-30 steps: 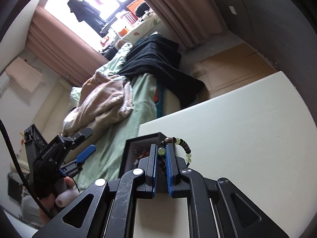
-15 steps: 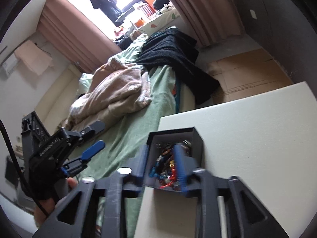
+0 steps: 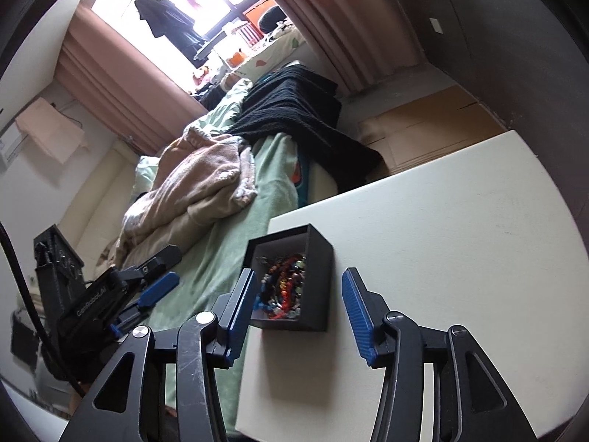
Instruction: Organize jewelry
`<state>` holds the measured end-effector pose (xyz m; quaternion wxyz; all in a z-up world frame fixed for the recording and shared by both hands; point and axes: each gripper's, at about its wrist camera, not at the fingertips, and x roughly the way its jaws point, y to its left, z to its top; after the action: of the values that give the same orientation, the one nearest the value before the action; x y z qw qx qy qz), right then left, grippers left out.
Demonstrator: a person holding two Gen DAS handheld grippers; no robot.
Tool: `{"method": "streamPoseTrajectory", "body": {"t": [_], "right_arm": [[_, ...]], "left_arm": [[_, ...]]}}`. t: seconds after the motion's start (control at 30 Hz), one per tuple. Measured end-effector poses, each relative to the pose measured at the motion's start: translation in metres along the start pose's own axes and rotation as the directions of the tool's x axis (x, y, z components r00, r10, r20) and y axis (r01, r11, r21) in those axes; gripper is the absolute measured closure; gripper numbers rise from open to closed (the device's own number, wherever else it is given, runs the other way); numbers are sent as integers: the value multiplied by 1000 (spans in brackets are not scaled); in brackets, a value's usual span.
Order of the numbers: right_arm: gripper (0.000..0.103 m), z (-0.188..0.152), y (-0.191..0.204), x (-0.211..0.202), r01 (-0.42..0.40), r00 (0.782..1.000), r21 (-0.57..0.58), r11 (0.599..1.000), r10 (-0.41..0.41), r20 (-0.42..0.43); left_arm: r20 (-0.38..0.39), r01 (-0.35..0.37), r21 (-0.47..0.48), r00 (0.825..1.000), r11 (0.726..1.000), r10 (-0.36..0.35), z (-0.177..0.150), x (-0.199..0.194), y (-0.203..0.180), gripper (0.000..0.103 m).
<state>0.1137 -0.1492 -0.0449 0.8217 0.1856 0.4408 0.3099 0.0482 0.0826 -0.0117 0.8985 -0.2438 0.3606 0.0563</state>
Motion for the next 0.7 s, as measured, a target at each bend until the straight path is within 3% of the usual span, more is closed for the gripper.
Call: {"method": "streamPoseTrajectory", "body": {"t": [0.13,0.2,0.33,0.4,0.47,0.57,0.6,0.7], "right_arm": [[48,-3,-5,-12,35,999,-5,999,-35,2],[35,-5,-8,-19,58,998,-13,998,-58,5],[33,-6,-12,-33,96,995,-45,994,-96,2],[20,-7,-15,-43,116,993,-50,992,-115,14],[8,-7,-16,-51,153,988,-64,986,-151,35],[6,-8,-19,-63,170,985,-80,982,-167,49],[1,-9,-20,-66,171,985,-85,982,-167,47],[0,-13,-24,-75,179,983,-100,979,-174,55]], "left_arm": [[-10,-26,61,1000,998,26,-12,-2,-15,30],[-14,-63,100,998,993,65,-21,-3,-23,22],[-5,-99,159,995,982,101,-37,-7,-36,17],[10,-116,179,993,977,116,-48,-10,-42,10],[23,-129,184,992,974,127,-55,-12,-45,10],[30,-127,176,992,976,124,-63,-15,-49,10],[38,-128,181,992,975,124,-65,-17,-51,9],[85,-137,201,989,970,122,-71,-26,-62,1]]}}
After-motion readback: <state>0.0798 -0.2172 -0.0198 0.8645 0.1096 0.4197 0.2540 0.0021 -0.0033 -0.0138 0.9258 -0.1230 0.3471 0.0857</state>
